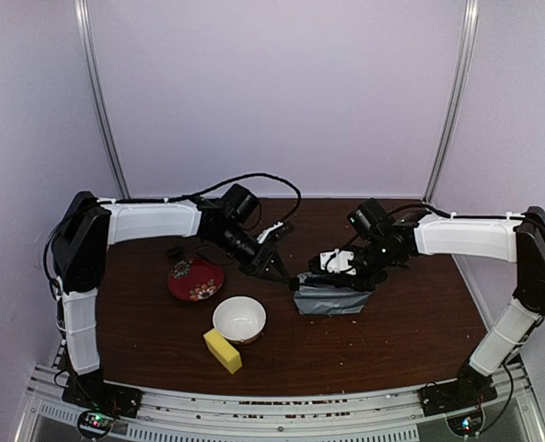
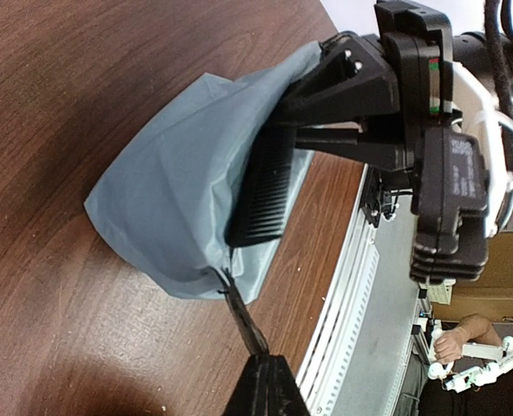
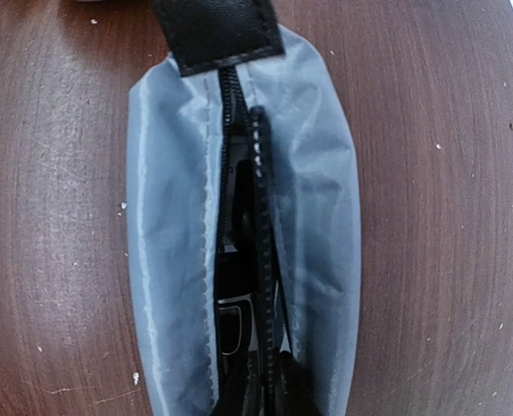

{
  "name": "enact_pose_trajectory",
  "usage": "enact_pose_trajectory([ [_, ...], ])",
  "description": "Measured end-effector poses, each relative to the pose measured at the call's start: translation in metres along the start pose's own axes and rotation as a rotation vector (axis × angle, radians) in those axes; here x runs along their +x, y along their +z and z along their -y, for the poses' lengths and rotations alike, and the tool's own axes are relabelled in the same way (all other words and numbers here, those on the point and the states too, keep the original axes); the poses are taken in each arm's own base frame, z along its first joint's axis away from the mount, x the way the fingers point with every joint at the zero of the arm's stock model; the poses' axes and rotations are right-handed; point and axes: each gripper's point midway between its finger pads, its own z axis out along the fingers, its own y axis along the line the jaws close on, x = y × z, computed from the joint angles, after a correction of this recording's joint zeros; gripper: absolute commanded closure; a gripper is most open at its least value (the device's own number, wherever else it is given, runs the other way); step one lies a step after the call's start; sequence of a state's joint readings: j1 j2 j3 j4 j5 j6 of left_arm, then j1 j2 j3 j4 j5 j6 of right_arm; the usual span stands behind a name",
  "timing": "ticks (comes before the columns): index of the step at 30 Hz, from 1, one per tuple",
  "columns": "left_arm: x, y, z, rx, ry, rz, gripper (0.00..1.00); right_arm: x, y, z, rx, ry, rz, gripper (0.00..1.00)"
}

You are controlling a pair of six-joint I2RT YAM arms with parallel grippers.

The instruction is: Sort the hair-cutting tools

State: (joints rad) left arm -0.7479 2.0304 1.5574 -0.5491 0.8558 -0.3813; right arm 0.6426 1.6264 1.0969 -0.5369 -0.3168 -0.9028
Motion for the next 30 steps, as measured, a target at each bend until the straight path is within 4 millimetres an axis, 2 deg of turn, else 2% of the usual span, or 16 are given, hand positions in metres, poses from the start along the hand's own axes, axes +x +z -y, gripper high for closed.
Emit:
enact_pose_trajectory([
  [5, 0.0, 0.0, 0.0, 0.0, 0.0, 0.0, 1.0, 0.005, 0.0, 0.003, 0.019, 0.014, -0.027, 0.8],
  [14, 0.0, 0.0, -0.001, -0.005, 0.002, 0.0, 1.0, 0.006, -0.006, 0.003, 0.018, 0.039, -0.043, 0.78],
  [18, 0.003, -0.001, -0.005, -0.033, 0.011, -0.009, 1.0, 0.001, -0.021, 0.002, 0.029, 0.063, -0.024, 0.77],
  [22, 0.003, -0.007, -0.013, -0.113, 0.045, -0.02, 1.0, -0.013, -0.047, 0.009, 0.062, 0.099, 0.02, 0.73],
  [26, -0.004, -0.03, -0.032, -0.33, 0.119, -0.004, 0.95, -0.031, -0.08, 0.016, 0.092, 0.154, 0.075, 0.7],
  [30, -0.015, -0.077, -0.044, -0.606, 0.204, 0.05, 0.89, -0.049, -0.114, 0.026, 0.128, 0.197, 0.124, 0.67],
])
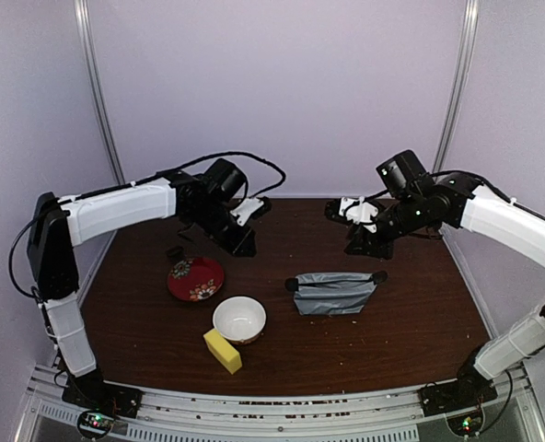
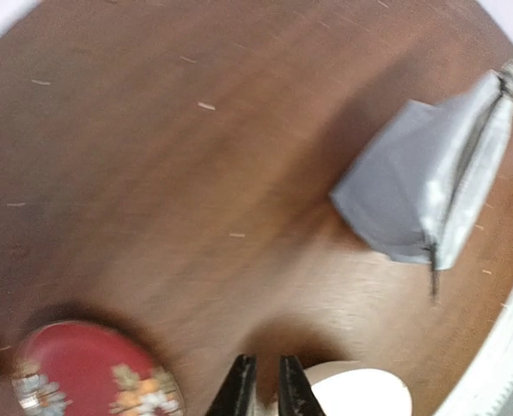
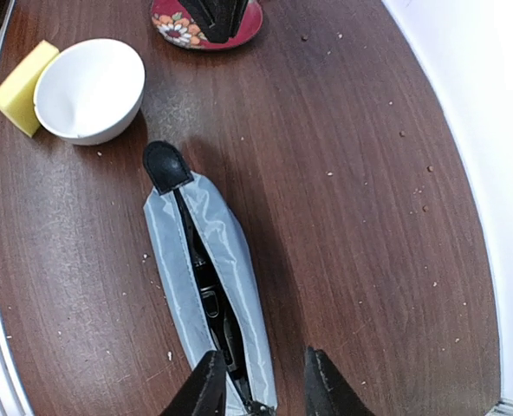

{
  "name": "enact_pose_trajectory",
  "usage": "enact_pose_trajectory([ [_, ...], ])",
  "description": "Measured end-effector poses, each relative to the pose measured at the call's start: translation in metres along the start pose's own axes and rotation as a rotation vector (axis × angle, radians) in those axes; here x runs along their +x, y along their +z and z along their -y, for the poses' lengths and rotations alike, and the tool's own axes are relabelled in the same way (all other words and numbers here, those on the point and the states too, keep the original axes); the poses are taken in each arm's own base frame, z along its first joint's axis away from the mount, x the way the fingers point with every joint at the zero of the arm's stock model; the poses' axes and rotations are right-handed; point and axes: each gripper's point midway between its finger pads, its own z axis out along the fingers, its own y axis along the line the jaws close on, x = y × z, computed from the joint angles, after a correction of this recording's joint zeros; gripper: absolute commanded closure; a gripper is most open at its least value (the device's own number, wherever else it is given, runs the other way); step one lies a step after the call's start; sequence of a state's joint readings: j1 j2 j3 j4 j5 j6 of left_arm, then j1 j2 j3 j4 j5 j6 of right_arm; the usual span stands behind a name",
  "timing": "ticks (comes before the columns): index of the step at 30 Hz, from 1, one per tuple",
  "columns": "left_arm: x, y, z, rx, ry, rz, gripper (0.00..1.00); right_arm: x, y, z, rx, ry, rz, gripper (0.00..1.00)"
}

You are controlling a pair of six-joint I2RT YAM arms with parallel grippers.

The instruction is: Sort the hair-cutting tools

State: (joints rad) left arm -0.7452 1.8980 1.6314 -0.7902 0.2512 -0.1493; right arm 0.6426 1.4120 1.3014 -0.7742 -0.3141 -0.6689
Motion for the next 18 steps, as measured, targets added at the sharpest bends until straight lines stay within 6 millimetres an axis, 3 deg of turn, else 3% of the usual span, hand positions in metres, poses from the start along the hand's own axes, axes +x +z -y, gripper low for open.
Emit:
enact_pose_trajectory([
  [4, -0.018, -0.047, -0.03, -0.241, 0.053, 0.098, 0.75, -0.008, -0.023, 0.005, 0.044, 0.032, 0.022, 0.6],
  [5, -0.022, -0.059, -0.037, -0.296, 0.064, 0.124, 0.67, -0.007, -0.027, 0.005, 0.054, 0.039, 0.023, 0.51],
  [6, -0.025, -0.073, -0.043, -0.354, 0.073, 0.152, 0.56, -0.007, -0.032, 0.007, 0.07, 0.048, 0.024, 0.36],
  [7, -0.027, -0.087, -0.051, -0.413, 0.081, 0.178, 0.42, -0.008, -0.036, 0.009, 0.09, 0.063, 0.028, 0.06],
  [9, -0.028, -0.109, -0.066, -0.515, 0.086, 0.209, 0.23, -0.008, -0.047, 0.017, 0.149, 0.082, 0.031, 0.0],
  [11, -0.025, -0.127, -0.09, -0.627, 0.056, 0.227, 0.21, -0.006, -0.056, 0.032, 0.25, 0.108, 0.031, 0.0],
  [14, -0.013, -0.141, -0.134, -0.762, -0.015, 0.202, 0.3, 0.01, -0.062, 0.048, 0.366, 0.169, 0.01, 0.0],
  [18, 0.006, -0.143, -0.19, -0.853, -0.127, 0.123, 0.41, 0.041, -0.044, 0.045, 0.361, 0.241, -0.035, 0.07],
])
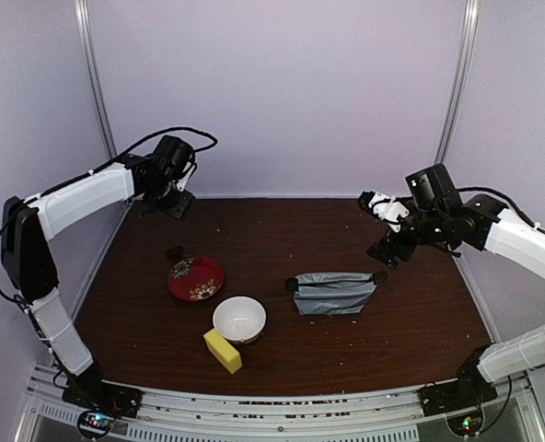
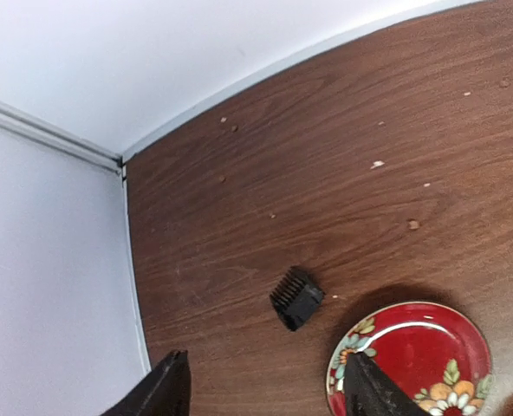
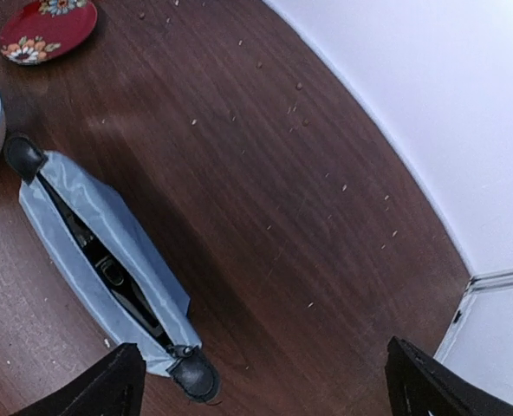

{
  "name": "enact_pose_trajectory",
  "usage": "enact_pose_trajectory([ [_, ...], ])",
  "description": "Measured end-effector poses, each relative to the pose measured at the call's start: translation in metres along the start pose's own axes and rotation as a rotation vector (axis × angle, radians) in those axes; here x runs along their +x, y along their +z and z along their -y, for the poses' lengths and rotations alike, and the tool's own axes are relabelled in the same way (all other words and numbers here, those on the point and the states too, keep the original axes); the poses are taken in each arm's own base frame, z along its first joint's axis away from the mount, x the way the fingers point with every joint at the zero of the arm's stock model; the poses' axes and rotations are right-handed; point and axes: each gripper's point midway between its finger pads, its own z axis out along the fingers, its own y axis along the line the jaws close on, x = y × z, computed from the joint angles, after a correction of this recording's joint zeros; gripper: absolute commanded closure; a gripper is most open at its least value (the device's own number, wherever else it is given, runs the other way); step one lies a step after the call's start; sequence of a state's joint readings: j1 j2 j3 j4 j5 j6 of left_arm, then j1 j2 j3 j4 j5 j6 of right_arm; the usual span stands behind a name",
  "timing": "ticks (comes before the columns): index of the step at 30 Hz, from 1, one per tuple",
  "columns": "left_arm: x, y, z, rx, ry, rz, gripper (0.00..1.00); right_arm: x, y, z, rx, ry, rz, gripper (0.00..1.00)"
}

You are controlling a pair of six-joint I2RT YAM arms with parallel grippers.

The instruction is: Sort the hair-cutting tools

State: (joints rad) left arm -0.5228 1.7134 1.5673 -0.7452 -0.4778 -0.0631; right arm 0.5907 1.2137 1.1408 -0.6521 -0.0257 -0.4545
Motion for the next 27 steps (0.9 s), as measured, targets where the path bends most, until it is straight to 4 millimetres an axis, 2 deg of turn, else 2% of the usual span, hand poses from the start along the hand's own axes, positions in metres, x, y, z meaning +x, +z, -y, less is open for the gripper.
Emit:
enact_pose_trajectory([
  [3, 0.013, 0.03, -0.013, -0.021, -0.011, -0.084, 0.43, 0.028, 0.013, -0.024, -0.085, 0.01, -0.024, 0.12],
  [6, 0.032, 0.052, -0.01, -0.027, 0.063, -0.166, 0.43, 0.042, 0.012, -0.041, -0.144, -0.009, -0.019, 0.13],
  [13, 0.063, 0.077, 0.0, -0.007, 0.278, -0.28, 0.42, 0.028, 0.003, -0.045, -0.176, -0.034, 0.072, 0.21],
  [20, 0.078, 0.092, 0.007, 0.041, 0.369, -0.324, 0.5, 0.033, 0.012, -0.057, -0.236, -0.064, 0.05, 0.22],
  [27, 0.104, 0.122, 0.025, 0.07, 0.433, -0.408, 0.51, 0.033, 0.011, -0.059, -0.247, -0.081, 0.055, 0.22],
])
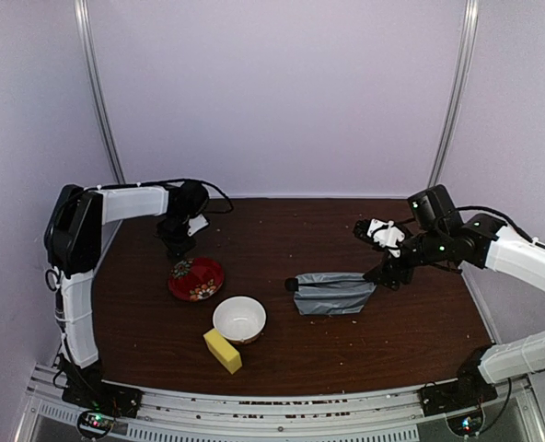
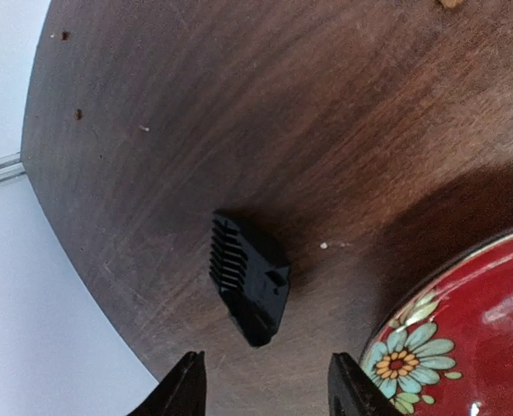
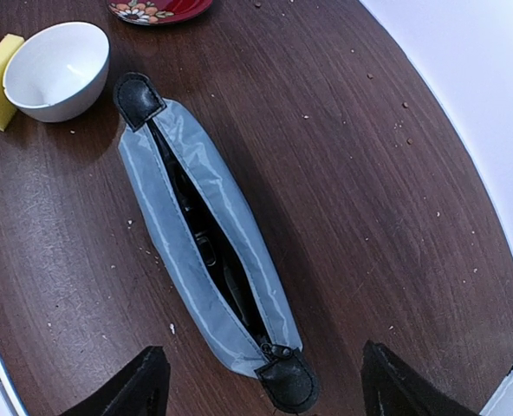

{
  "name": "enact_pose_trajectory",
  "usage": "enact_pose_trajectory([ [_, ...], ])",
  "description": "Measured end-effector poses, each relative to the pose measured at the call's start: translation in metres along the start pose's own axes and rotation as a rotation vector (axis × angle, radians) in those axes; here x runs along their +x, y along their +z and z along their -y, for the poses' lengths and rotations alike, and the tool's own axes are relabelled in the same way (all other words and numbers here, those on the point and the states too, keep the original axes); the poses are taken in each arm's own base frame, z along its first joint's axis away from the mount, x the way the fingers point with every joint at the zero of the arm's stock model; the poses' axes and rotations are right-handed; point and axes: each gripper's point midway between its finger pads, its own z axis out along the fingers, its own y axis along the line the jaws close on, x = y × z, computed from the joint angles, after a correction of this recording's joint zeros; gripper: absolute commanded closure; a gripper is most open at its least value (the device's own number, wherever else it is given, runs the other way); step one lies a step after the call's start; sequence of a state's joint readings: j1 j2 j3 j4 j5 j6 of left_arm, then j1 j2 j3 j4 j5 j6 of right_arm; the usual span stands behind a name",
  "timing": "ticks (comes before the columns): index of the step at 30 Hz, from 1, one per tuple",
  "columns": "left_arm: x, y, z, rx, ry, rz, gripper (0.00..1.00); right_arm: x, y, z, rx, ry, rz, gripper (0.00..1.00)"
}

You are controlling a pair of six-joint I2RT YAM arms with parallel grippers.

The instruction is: Sort the hair-cutting tools

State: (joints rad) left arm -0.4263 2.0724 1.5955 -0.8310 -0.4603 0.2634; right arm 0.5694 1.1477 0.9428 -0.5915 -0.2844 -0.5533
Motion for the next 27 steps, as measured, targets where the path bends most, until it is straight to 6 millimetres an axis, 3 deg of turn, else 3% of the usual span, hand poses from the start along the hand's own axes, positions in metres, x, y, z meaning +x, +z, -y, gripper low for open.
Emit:
enact_pose_trajectory([
  [8, 0.003, 0.014, 0.005, -0.004, 0.024, -0.035, 0.55, 0.003, 0.003, -0.001, -0.009, -0.01, -0.015, 0.22],
  [27, 0.001, 0.043, 0.002, -0.081, 0.042, -0.089, 0.76, 0.01, 0.007, -0.005, -0.027, -0.017, -0.044, 0.24],
])
